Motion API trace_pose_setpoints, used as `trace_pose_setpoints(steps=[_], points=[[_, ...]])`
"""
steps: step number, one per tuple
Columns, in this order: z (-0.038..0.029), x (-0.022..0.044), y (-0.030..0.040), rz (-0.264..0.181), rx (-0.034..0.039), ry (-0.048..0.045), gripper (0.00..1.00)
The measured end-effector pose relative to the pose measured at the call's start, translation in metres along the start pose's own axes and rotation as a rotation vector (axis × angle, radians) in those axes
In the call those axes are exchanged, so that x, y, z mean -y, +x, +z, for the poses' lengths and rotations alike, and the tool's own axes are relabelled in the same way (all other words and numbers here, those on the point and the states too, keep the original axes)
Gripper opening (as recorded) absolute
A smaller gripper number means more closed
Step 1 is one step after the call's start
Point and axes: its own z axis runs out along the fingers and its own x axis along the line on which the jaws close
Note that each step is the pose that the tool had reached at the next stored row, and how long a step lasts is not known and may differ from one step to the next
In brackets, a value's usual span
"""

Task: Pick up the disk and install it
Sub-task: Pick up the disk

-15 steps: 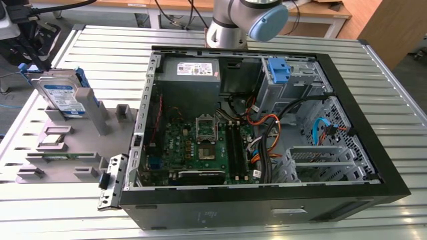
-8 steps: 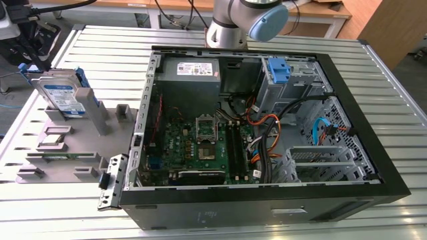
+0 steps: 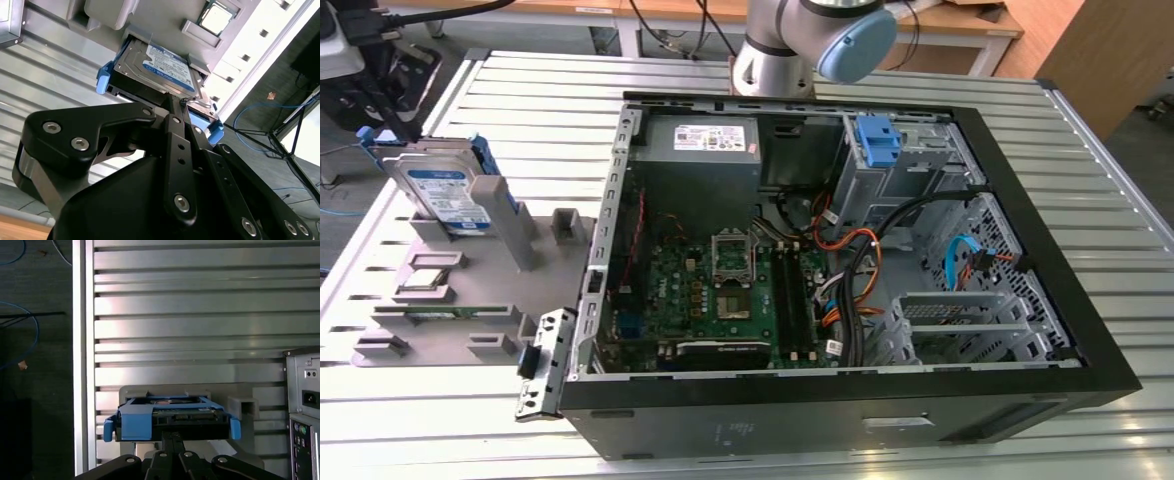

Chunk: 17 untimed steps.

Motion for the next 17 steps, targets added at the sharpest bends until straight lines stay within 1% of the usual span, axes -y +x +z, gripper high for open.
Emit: trace_pose_setpoints(steps=[3, 11, 17], points=[[0.0000, 0.0000, 0.0000, -0.019, -0.0008, 0.0000, 0.10], [-0.0001, 0.0000, 0.0000, -0.023, -0.0011, 0.0001, 0.10], [-0.0010, 0.0000, 0.0000, -0.054, -0.0024, 0.0001, 0.10]])
